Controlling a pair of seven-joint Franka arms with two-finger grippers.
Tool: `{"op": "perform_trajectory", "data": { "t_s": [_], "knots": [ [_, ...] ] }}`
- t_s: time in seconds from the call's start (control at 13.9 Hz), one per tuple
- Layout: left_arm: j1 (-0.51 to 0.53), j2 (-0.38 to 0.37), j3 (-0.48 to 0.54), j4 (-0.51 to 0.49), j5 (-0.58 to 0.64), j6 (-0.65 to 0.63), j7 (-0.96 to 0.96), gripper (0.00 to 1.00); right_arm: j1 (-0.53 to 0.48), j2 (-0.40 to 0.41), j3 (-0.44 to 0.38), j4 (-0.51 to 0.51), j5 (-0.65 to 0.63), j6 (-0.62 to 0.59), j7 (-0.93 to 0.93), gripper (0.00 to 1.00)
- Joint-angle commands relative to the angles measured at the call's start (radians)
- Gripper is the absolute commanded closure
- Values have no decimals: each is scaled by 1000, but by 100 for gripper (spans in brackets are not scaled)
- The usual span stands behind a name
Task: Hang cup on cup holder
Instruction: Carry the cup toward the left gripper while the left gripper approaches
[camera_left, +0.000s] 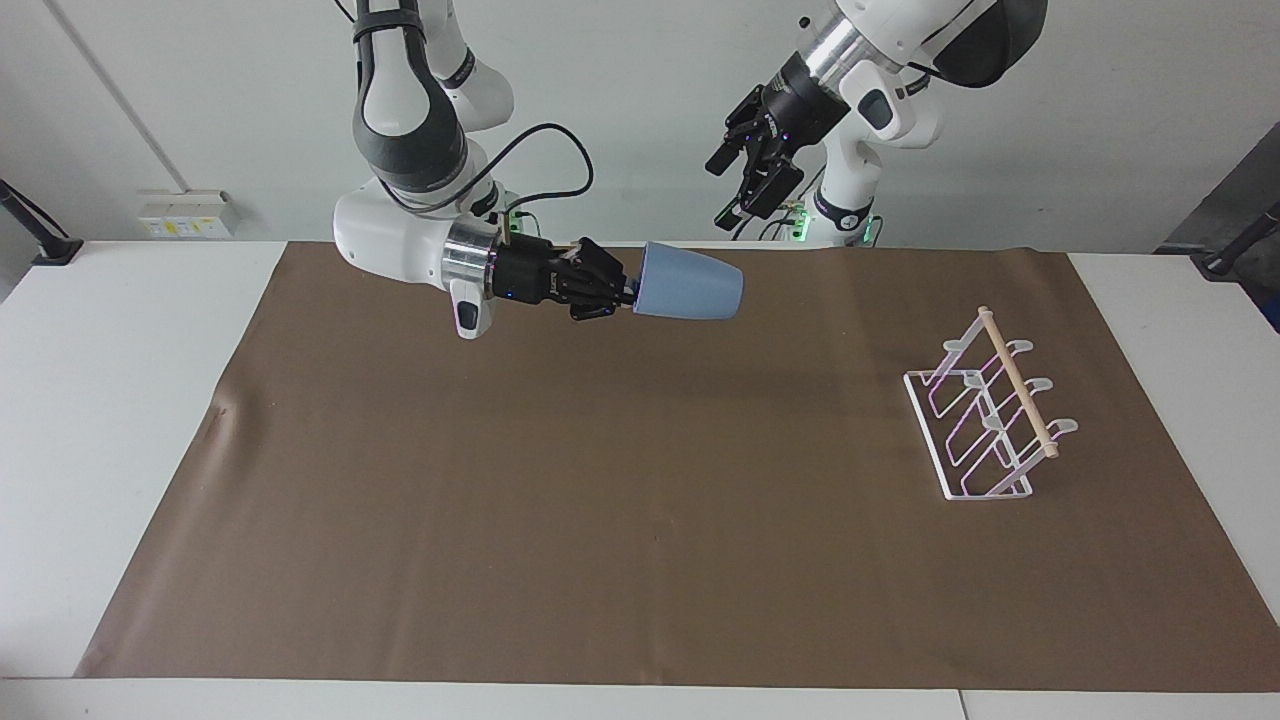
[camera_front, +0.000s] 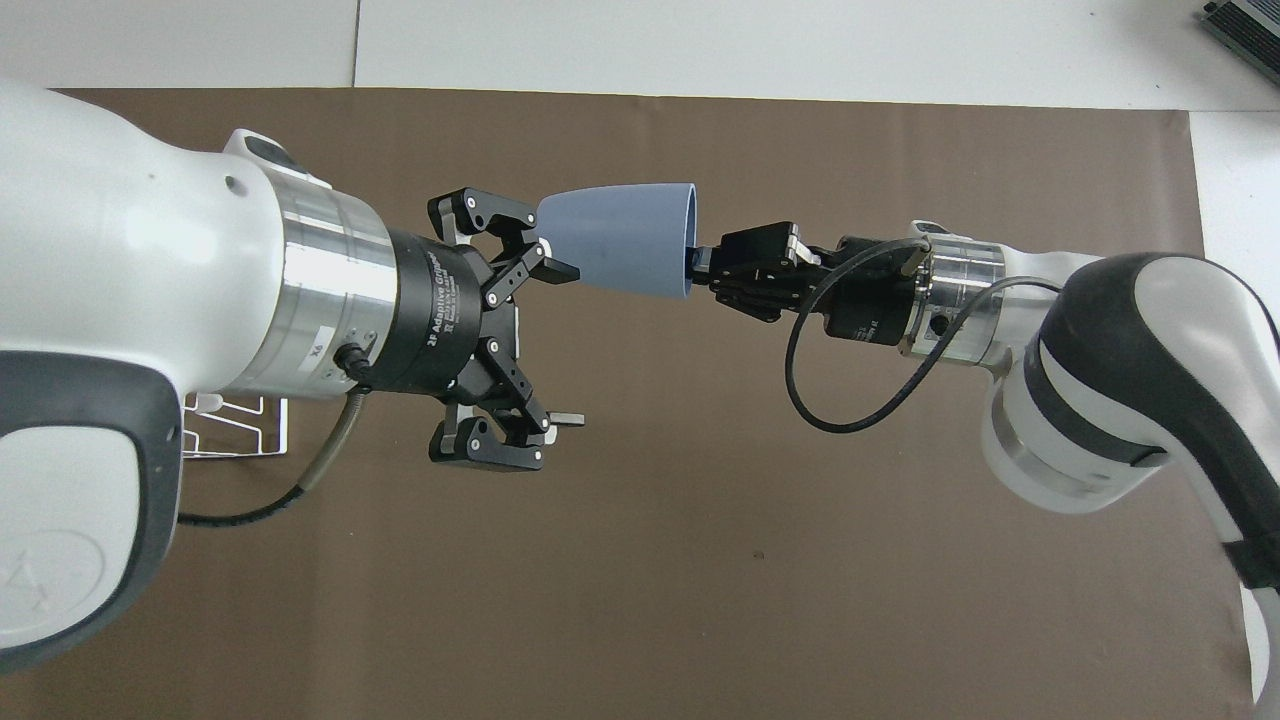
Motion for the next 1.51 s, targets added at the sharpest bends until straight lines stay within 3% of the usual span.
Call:
{"op": "perform_trajectory", "data": {
  "t_s": [0.0, 1.43],
  "knots": [
    [-24, 43, 9, 20, -13, 49, -35, 0, -5, -30, 4, -34, 34, 10, -15, 100],
    [-4, 142, 21, 54, -5, 224, -79, 0, -6, -35, 4, -40, 29, 12, -24, 100]
  ]
}}
